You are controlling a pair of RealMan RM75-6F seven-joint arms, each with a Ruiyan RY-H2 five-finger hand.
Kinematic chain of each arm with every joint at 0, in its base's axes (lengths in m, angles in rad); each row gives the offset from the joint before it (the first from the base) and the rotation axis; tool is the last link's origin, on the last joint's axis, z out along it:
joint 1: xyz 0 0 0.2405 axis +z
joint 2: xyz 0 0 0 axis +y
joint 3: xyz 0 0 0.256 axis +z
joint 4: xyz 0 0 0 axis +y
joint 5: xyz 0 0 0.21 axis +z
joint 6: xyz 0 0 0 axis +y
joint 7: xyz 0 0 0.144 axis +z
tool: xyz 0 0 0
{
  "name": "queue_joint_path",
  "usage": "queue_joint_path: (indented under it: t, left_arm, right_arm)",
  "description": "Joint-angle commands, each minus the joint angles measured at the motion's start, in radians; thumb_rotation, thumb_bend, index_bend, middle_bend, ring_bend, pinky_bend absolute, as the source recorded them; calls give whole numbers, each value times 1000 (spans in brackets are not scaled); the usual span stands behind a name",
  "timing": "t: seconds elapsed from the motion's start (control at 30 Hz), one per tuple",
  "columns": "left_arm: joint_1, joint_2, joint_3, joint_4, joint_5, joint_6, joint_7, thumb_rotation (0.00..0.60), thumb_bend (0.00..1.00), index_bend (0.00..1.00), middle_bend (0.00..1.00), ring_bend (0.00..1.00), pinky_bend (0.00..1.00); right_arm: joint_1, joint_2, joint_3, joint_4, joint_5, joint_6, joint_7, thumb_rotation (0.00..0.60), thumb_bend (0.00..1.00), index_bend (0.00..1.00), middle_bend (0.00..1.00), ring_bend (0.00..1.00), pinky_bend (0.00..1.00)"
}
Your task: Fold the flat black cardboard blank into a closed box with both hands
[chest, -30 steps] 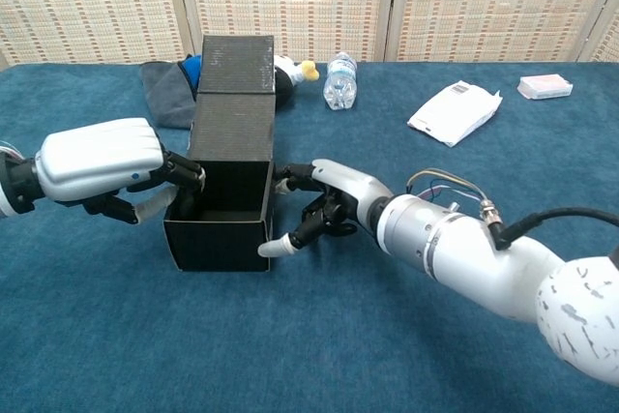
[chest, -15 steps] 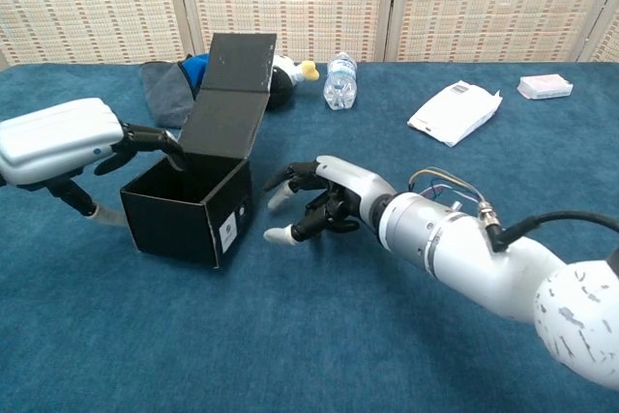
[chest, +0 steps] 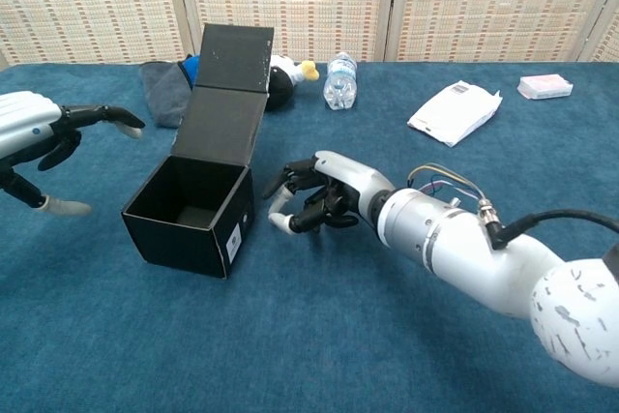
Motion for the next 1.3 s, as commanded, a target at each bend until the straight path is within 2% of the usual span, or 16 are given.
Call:
queue_joint_path:
  t: [0.03,0.13,0.2,0.27,0.4,0.43,0.53,0.73,0.97,1.3]
  left_arm:
    - [20,80,-22,-183,-64,-84,-19,600,95,60,183,744,810]
    - [20,138,-33,-315,-114,-159,-80,600,94,0,105,733,810]
    - [15,172,-36,-383,-140,-211,-135,600,90,0,53,727,810]
    - [7,201,-40,-448,-161,-264,-227,600,85,0,15,722,810]
    - [-2,214,-43,-474,-166,-306,-336,600,82,0,0,715,810]
    - [-5,201,-48,-468,-173,-331,-402,600,82,0,0,713,810]
    - [-12,175,-58,-435,-171,-357,-499,600,82,0,0,711,810]
    - [-31,136,-66,-378,-160,-413,-673,600,81,0,0,707,811]
    - [-40,85,-54,-303,-123,-430,-759,600,79,0,0,673,812]
    - [-58,21,-39,-220,-72,-419,-896,600,79,0,0,658,812]
  right_arm:
    - [1,12,-1,-12,-16,4,4,600,361,360,400,747,1000]
    - [-1,40,-2,-46,-36,7,8,600,317,358,379,747,1000]
    - [-4,64,-7,-75,-43,8,1,600,246,318,356,747,1000]
    - [-10,101,-11,-118,-41,5,-13,600,173,229,320,744,1000]
    - [-22,148,-10,-181,-30,13,-30,600,140,135,280,735,1000]
    - [-37,191,3,-239,-31,38,-33,600,140,130,276,734,1000]
    - [-62,273,22,-350,-16,66,-43,600,140,118,268,731,1000]
    - [-83,395,70,-480,12,122,-81,600,139,114,269,731,1000]
    - [-94,461,88,-541,44,153,-84,600,139,114,269,731,1000]
    - [-100,473,65,-545,45,171,-61,600,139,114,270,731,1000]
